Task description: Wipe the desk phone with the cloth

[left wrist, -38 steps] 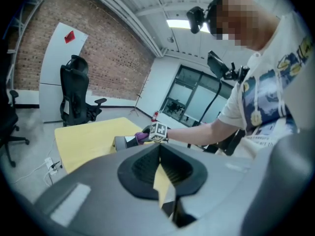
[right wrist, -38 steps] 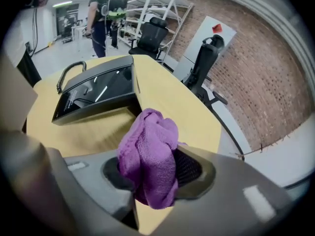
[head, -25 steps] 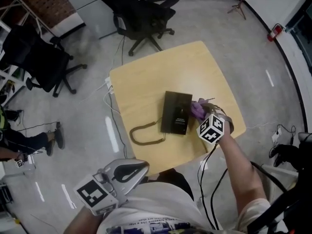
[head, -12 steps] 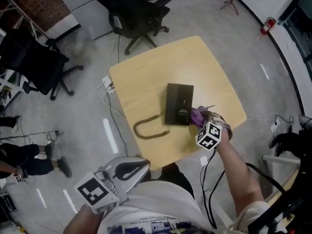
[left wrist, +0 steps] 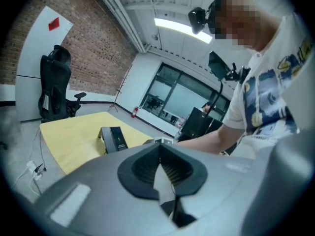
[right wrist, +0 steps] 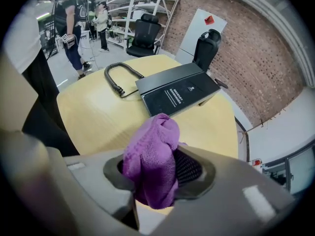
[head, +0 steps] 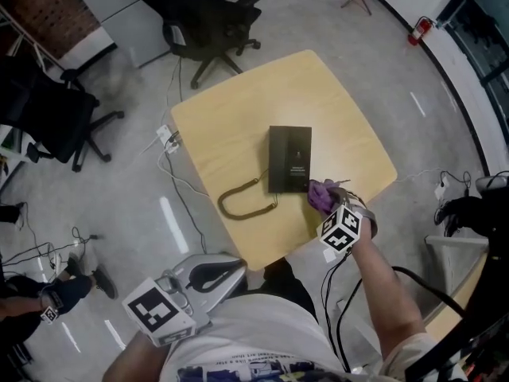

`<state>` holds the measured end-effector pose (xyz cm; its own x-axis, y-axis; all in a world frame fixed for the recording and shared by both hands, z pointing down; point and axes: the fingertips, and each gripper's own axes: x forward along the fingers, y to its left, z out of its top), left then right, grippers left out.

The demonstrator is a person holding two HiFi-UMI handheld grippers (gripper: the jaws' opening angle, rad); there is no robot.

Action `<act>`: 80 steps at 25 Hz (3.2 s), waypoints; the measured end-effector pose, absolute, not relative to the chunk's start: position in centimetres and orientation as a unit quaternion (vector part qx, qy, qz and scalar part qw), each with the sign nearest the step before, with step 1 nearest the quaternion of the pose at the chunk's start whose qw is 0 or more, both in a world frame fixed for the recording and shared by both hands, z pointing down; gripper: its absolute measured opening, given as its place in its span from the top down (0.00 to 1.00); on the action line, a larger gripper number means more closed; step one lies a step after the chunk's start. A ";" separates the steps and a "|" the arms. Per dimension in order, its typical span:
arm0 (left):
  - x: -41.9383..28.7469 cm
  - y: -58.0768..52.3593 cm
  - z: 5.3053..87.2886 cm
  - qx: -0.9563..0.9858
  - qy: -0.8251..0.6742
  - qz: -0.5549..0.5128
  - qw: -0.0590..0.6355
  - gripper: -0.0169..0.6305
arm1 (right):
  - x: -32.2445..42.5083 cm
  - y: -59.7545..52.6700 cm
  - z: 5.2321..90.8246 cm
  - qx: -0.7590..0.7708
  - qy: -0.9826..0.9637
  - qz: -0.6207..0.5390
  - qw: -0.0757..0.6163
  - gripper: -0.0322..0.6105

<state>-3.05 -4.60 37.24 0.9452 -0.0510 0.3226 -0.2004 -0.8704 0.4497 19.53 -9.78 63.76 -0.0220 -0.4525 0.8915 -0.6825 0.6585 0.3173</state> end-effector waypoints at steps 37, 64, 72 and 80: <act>1.4 -4.2 38.1 0.955 -0.070 0.179 0.226 0.97 | 23.2 -9.4 64.5 0.437 -0.688 0.117 0.568 0.70; -4.4 1.5 37.2 0.970 -0.060 0.126 0.200 0.97 | 11.1 -0.1 48.5 0.529 -0.772 0.116 0.334 0.70; -11.7 7.7 38.0 0.971 -0.041 0.107 0.211 0.97 | 2.1 8.1 44.6 0.554 -0.770 0.116 0.293 0.70; -14.9 10.8 38.5 0.972 -0.045 0.106 0.206 0.97 | -1.7 13.0 42.0 0.550 -0.786 0.093 0.267 0.70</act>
